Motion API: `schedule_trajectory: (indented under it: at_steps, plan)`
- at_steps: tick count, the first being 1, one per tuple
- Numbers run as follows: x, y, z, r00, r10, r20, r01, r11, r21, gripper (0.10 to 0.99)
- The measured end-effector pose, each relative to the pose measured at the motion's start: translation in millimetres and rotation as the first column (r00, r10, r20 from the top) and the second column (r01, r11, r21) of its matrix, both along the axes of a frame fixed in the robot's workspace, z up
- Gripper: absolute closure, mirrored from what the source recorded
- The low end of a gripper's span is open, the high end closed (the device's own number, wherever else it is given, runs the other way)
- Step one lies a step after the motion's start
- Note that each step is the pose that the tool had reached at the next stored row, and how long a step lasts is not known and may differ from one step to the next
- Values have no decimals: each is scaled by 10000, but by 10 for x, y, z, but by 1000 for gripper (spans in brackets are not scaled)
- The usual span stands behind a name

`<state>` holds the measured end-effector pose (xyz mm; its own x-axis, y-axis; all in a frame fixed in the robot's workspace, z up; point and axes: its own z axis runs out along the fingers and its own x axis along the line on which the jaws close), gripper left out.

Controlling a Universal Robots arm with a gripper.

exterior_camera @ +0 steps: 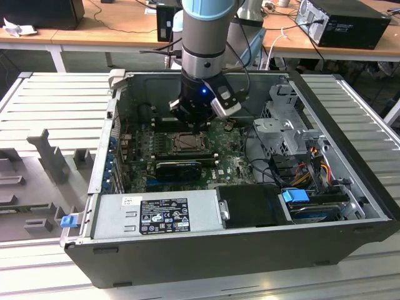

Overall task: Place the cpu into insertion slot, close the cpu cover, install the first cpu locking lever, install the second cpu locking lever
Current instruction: 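Install the second cpu locking lever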

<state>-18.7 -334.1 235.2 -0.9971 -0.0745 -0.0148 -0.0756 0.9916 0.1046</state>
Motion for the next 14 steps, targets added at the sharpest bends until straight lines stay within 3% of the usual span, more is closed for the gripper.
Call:
schedule_trajectory:
  at_steps: [7,10,14]
  plan:
    - [0,-27,97,10000,0,1,0,10000,2,980]
    - [0,-107,97,10000,-1,0,1,10000,0,980]
    - [0,-268,88,10000,1,0,-1,10000,1,980]
